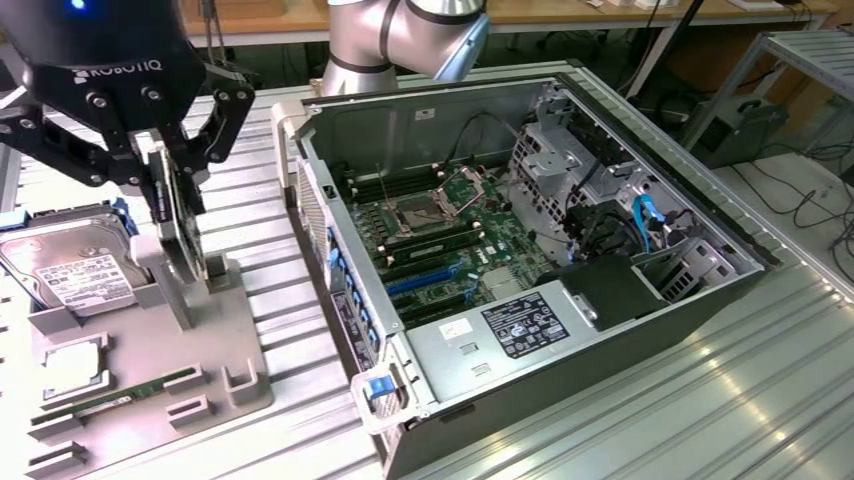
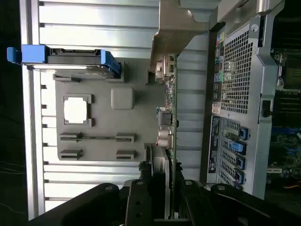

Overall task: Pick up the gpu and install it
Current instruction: 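Pick up the gpu and move the gpu toward the slot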

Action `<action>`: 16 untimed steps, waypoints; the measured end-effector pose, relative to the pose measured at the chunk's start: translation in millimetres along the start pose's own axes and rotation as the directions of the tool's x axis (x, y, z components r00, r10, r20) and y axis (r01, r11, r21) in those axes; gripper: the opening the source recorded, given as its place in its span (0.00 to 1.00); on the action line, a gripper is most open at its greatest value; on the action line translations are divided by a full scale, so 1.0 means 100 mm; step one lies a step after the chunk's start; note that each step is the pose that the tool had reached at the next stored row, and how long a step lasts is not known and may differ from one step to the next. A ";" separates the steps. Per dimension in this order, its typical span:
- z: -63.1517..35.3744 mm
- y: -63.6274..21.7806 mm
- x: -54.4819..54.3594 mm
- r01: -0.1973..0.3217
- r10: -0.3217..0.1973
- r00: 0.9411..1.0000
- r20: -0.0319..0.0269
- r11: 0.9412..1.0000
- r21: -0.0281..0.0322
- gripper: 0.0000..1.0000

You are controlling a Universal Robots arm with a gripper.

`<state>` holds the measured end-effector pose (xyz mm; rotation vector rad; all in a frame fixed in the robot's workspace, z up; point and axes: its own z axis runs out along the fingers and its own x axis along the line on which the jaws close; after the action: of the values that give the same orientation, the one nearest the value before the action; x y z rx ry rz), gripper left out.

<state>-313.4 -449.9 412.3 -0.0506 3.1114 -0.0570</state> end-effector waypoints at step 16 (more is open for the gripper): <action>-0.120 0.007 -0.80 0.000 0.000 1.000 0.000 0.999 -0.040 0.28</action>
<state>-234.2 -446.2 426.5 -0.0510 3.1123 0.0050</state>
